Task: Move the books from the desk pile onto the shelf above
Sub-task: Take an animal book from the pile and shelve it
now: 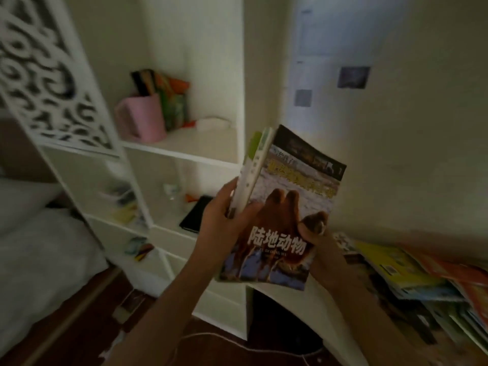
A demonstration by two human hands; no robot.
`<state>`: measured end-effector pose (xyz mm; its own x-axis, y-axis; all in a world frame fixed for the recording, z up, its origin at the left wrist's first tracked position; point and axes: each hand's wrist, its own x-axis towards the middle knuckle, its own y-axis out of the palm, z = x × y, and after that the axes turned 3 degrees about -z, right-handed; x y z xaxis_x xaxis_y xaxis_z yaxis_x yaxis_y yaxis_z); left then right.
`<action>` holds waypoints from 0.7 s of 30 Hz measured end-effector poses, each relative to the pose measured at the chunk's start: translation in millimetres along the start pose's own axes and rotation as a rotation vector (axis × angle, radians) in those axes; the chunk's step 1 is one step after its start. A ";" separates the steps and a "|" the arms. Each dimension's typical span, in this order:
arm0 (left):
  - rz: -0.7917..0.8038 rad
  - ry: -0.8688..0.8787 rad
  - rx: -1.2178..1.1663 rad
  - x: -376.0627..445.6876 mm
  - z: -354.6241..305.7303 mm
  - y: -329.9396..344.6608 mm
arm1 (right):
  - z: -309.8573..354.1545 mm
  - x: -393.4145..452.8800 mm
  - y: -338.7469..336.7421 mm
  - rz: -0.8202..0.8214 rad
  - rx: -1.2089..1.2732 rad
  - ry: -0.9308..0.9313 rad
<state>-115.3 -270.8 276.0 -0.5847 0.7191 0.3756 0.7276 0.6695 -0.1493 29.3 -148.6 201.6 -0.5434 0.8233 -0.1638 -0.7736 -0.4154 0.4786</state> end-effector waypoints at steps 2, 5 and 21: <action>-0.030 0.071 0.042 13.0 -21.5 -30.8 | 18.8 -0.1 41.4 0.070 -0.010 -0.069; -0.076 0.144 0.096 36.4 -54.0 -75.0 | 49.7 -0.1 103.1 0.178 0.002 -0.154; -0.313 0.481 0.004 224.6 -222.7 -244.0 | 283.4 60.5 390.0 0.347 -0.296 -0.872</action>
<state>-344.3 -314.1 600.5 -0.5418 0.3215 0.7766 0.5441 0.8384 0.0326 -212.9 -151.2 622.8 -0.4167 0.5854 0.6955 -0.7317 -0.6700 0.1255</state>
